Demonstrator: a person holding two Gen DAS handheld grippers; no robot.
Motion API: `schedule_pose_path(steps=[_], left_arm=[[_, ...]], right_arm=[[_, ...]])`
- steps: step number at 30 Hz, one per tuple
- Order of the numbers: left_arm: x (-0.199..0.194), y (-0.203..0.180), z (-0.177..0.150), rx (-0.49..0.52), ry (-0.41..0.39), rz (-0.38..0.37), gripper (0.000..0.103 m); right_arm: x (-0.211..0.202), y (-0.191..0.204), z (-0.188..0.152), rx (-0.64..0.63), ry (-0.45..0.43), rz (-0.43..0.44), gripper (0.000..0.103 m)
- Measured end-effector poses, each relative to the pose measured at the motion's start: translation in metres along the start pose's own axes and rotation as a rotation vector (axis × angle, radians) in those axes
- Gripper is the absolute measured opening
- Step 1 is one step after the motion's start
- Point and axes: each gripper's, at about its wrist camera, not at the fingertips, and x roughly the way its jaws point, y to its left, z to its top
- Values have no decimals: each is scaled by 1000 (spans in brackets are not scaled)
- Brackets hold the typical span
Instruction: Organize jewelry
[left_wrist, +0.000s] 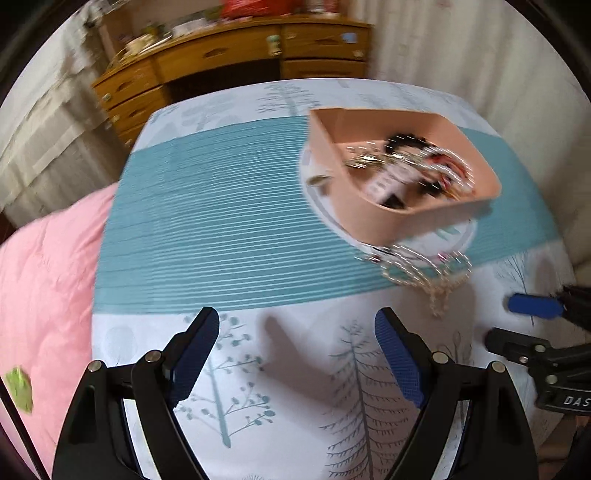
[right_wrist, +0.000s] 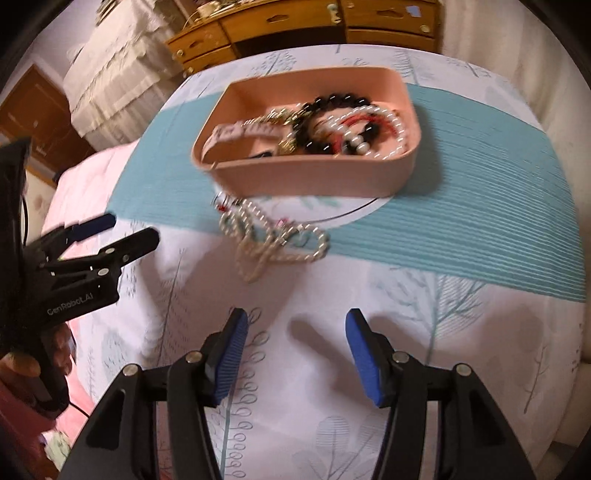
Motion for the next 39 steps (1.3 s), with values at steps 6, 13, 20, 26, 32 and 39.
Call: schedule_pose_path(steps=[6,13,20,26,32,39], left_arm=[[13,-12,2,94,24,-81,85],[30,-10,16,89,-42,-117,85],[41,-16,28,132,-117,-120,83],[49,-18,32,121,-111,-171,55],[49,-24,33,145,-111,-217,43],[48,-29,32,155,-111,-246,28]], right_arm=[[6,11,-4,-33,-66,-29,56],[13,15,-1,-52,-179,-109,56],[19,21,10,-34,-262,-145,55],[24,23,17,-34,-290,-163,39],[28,27,20,-75,-289,-179,28],[33,33,19,-114,-278,-219,16]])
